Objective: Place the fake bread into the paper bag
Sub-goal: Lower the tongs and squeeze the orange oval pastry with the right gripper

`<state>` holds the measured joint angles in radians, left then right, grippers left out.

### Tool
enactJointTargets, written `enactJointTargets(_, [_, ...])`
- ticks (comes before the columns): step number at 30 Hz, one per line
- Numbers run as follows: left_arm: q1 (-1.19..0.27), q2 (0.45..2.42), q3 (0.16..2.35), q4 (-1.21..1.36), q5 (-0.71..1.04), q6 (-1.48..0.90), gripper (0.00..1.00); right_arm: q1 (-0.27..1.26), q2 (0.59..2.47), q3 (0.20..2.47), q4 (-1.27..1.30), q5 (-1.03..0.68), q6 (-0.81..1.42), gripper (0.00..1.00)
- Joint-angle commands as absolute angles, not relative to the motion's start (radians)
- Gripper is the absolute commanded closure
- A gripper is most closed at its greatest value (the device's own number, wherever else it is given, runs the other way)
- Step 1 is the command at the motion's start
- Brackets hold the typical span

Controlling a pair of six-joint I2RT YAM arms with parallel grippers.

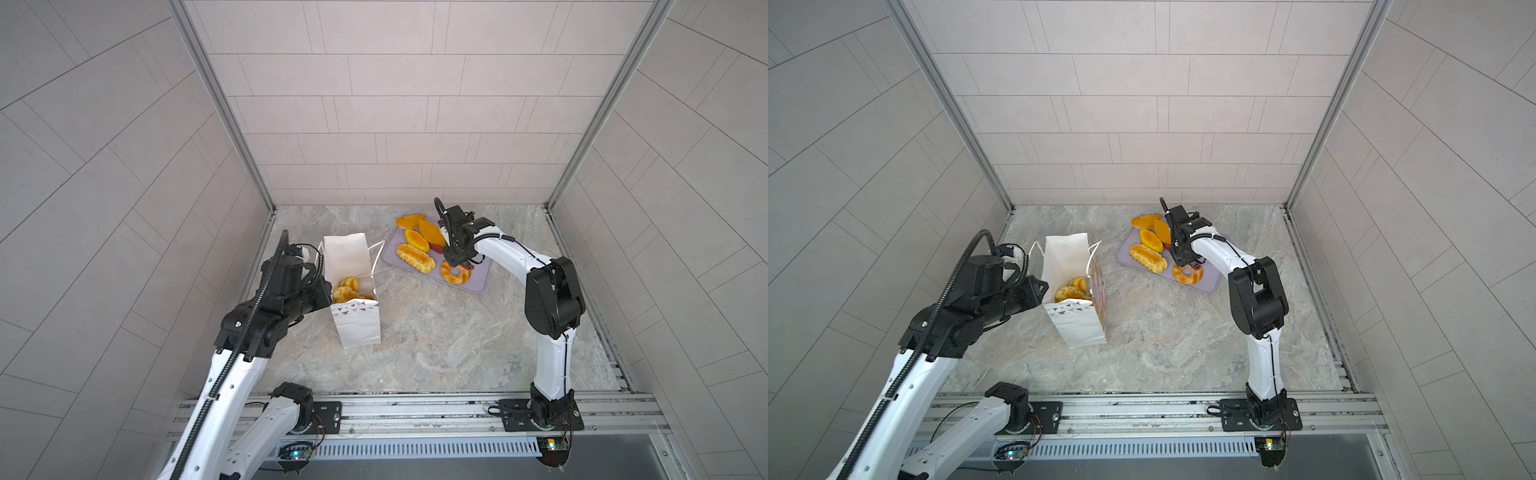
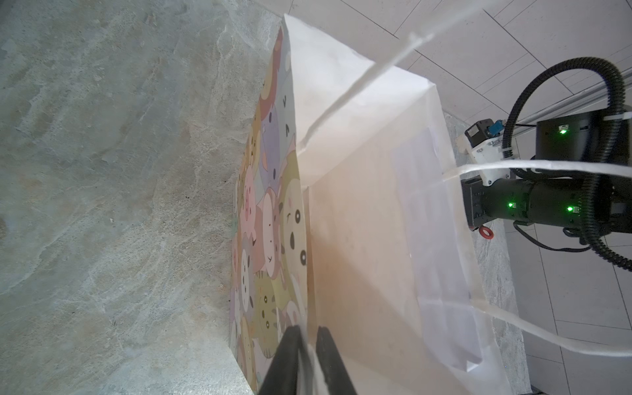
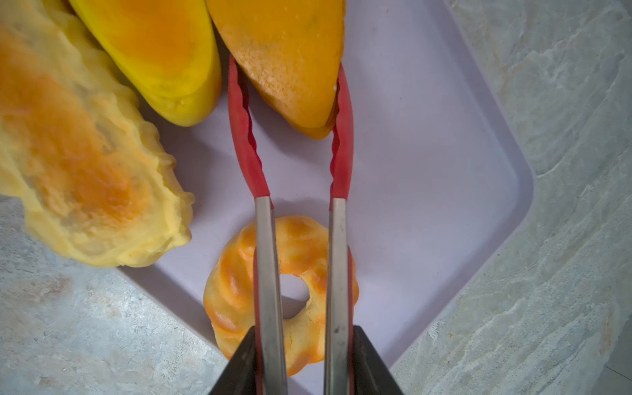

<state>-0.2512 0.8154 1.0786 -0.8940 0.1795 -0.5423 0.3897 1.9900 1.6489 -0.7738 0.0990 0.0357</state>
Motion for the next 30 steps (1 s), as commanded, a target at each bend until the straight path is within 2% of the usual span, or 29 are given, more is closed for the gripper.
enactJointTargets(1, [-0.253,0.817,1.107,-0.896,0.177,-0.539,0.85,0.390,1.903,1.621,-0.770,0.122,0.037,0.62])
enactJointTargets(30, [-0.253,0.818,1.112,-0.893,0.178,-0.540,0.85,0.391,1.727,1.510,-0.754,0.122,0.104,0.67])
